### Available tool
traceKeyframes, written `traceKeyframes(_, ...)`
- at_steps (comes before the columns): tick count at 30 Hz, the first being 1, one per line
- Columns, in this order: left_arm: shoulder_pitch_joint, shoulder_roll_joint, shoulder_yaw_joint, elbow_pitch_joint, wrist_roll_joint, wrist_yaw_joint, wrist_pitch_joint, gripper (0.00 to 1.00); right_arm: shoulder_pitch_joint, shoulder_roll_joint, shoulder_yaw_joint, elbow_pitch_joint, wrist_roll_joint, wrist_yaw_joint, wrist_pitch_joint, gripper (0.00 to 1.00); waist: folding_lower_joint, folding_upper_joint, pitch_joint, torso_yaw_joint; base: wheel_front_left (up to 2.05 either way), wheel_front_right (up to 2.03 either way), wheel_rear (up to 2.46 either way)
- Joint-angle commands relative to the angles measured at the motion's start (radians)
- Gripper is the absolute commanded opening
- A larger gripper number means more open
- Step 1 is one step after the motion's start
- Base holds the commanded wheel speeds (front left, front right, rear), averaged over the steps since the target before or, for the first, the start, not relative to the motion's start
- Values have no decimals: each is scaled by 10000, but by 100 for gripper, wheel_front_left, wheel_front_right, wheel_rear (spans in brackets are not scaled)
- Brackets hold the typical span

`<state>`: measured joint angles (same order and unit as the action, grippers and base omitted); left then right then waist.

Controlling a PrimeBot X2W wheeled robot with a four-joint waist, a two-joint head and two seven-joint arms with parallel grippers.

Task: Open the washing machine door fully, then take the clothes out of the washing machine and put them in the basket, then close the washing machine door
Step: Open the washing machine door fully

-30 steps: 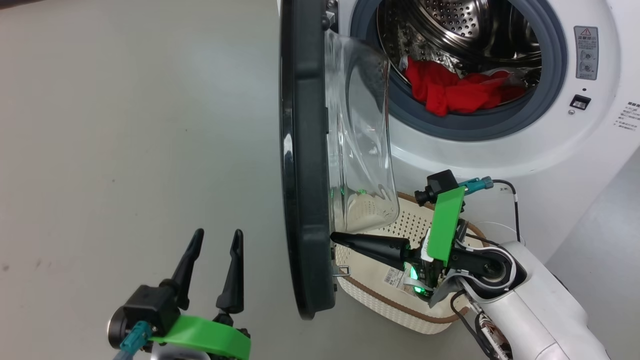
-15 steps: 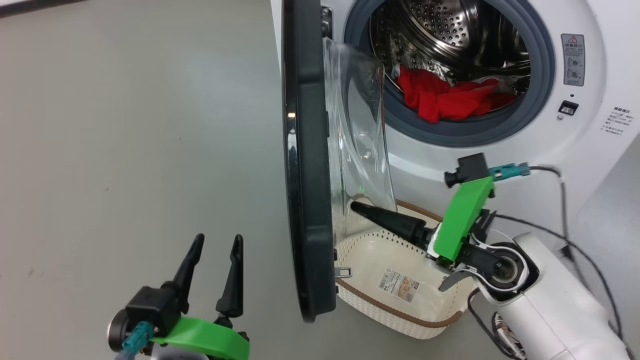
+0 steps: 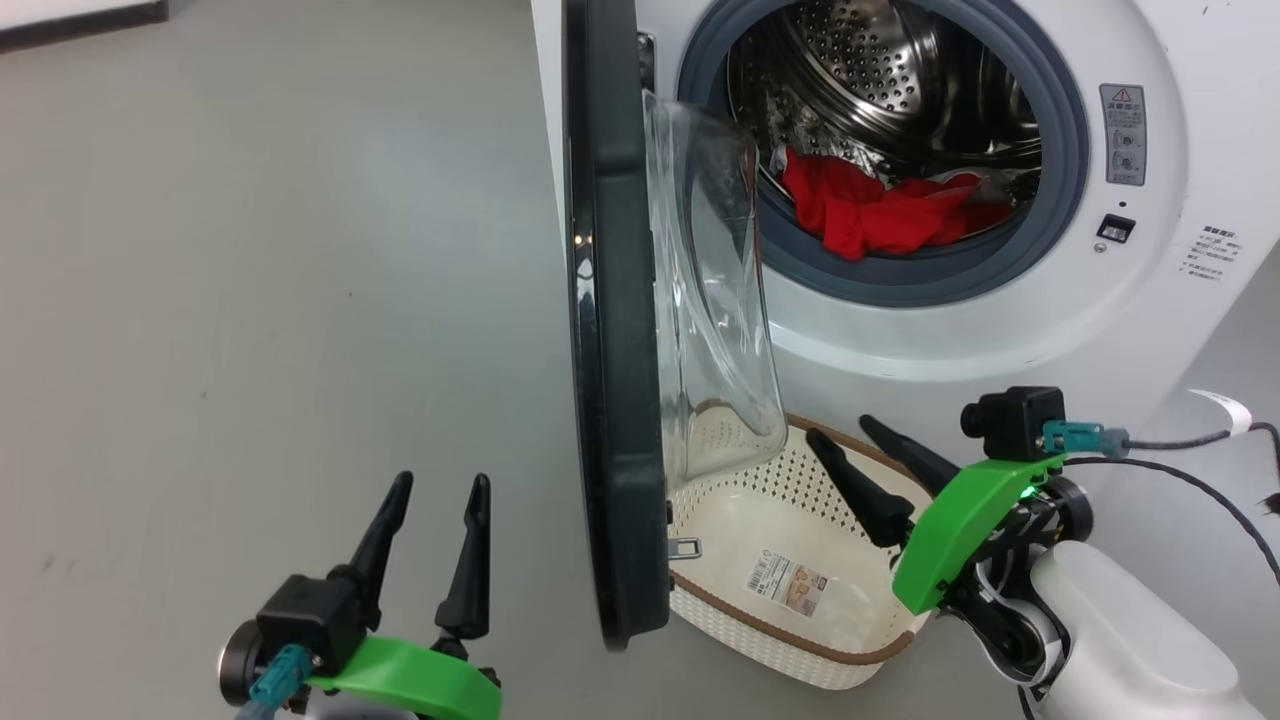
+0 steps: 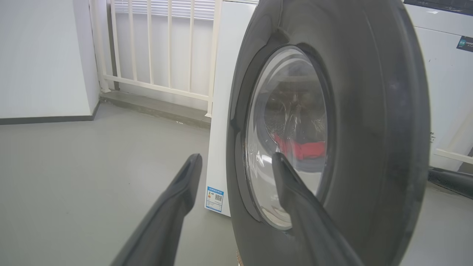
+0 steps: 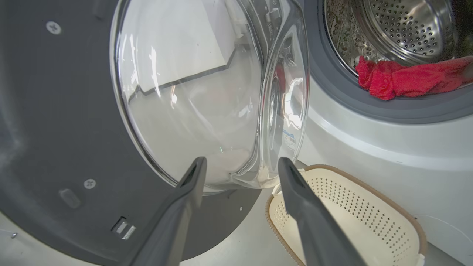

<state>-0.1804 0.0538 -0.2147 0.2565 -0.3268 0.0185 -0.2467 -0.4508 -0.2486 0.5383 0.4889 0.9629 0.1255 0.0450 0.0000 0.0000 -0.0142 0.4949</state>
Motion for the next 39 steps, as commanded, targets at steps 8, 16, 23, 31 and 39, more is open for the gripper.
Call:
traceKeyframes(8,83,219,244,-283,6,132,-50,100,309,497,-661,876,-2926,52,-2526,100,0,0,-140,-89,0,0,0)
traceKeyframes(16,160,211,246,-453,3,168,-100,100,1165,1580,-3547,-30,-6127,52,-3060,100,0,0,-136,-142,0,0,0)
traceKeyframes(23,205,180,237,-550,50,152,-135,100,2613,1972,-4630,-2042,-7468,52,-3065,100,0,0,-97,-129,0,0,0)
traceKeyframes(31,215,147,324,-664,172,130,-147,100,3219,1981,-4646,-2726,-7457,52,-3066,100,0,0,-43,-131,0,0,0)
traceKeyframes(39,197,128,382,-674,430,100,-149,100,3367,1982,-4745,-2901,-7504,52,-3067,100,0,0,13,-148,0,0,0)
